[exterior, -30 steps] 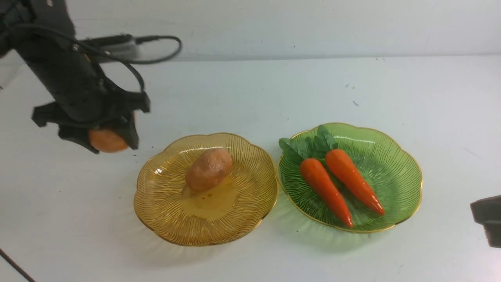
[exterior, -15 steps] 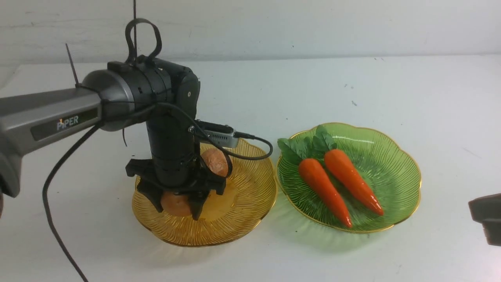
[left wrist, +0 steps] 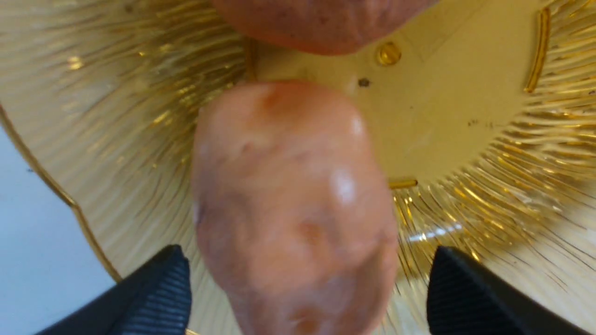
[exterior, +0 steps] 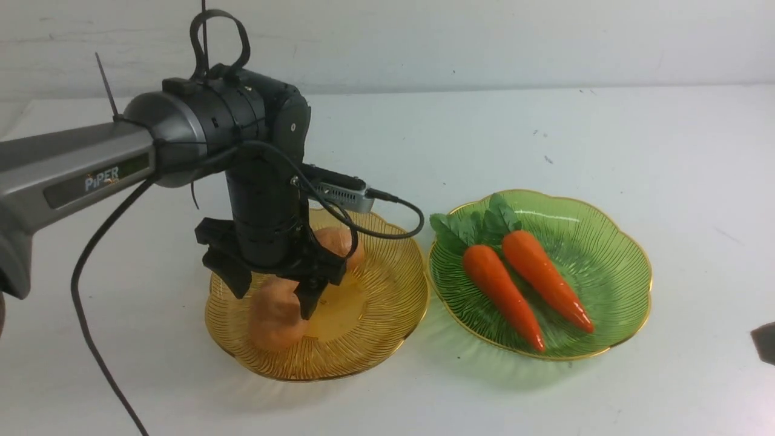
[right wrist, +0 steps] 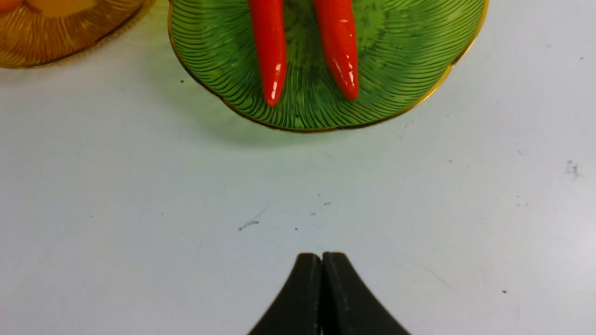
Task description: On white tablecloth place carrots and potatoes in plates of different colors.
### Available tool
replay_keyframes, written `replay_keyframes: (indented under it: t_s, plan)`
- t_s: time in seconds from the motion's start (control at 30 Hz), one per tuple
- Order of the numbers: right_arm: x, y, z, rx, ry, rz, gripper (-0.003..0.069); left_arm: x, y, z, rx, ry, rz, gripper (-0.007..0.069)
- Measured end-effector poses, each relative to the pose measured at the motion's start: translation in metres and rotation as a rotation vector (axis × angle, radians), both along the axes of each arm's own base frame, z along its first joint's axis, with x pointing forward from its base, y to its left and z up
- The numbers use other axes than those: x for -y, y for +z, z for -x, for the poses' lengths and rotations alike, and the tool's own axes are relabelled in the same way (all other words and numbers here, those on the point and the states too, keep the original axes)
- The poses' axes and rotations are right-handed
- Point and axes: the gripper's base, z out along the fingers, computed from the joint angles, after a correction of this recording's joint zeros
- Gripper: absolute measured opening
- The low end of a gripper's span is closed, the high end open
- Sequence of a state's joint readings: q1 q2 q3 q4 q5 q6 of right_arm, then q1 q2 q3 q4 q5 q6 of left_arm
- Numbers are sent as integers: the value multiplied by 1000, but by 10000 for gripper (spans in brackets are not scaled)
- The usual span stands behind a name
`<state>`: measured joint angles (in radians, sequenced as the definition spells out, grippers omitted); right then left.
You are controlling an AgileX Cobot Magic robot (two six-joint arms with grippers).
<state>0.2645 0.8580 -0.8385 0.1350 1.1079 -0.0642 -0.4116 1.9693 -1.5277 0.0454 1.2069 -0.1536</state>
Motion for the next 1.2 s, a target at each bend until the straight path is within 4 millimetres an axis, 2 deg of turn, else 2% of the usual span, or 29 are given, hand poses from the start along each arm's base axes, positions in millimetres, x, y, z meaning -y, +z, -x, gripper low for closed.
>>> replay_keyframes:
  t_s: [0.07,0.1,0.13,0.23,0.3,0.33,0.37,0.43,0.5,0.57,0.67,0.8,1.0,1.2]
  plan:
    - [3,8,4,26,0,13,-15,0,4,-2,14,-11,-4,630]
    - [7,17,12,64,-1,28,-15,1,9,-5,32,-24,-2,590]
    - [7,18,14,67,-1,31,-15,1,11,-5,40,-28,-1,578]
    - [16,30,31,123,-12,60,-15,2,27,-9,88,-50,17,473]
    - [24,37,55,169,-23,73,-15,3,41,-10,125,-66,30,356]
    - [26,38,59,183,-24,70,-15,3,42,-10,129,-67,32,346]
    - [29,41,70,221,-27,61,-15,2,47,-10,141,-72,35,302]
    - [36,45,99,335,-30,18,-15,2,52,-9,155,-80,35,135]
    - [39,41,119,484,-31,-50,-15,1,52,-9,155,-91,30,60]
    - [38,30,127,638,-31,-145,-15,1,52,-9,156,-101,25,8]
    - [33,12,117,829,-41,-278,-15,1,52,-9,156,-103,24,-3]
    - [31,-5,100,976,-75,-335,-15,1,52,-9,157,-104,23,-3]
    - [33,-5,95,1106,-97,-337,-15,1,52,-9,156,-103,26,-3]
    - [33,-7,95,1102,-97,-335,-15,1,52,-9,156,-103,26,-3]
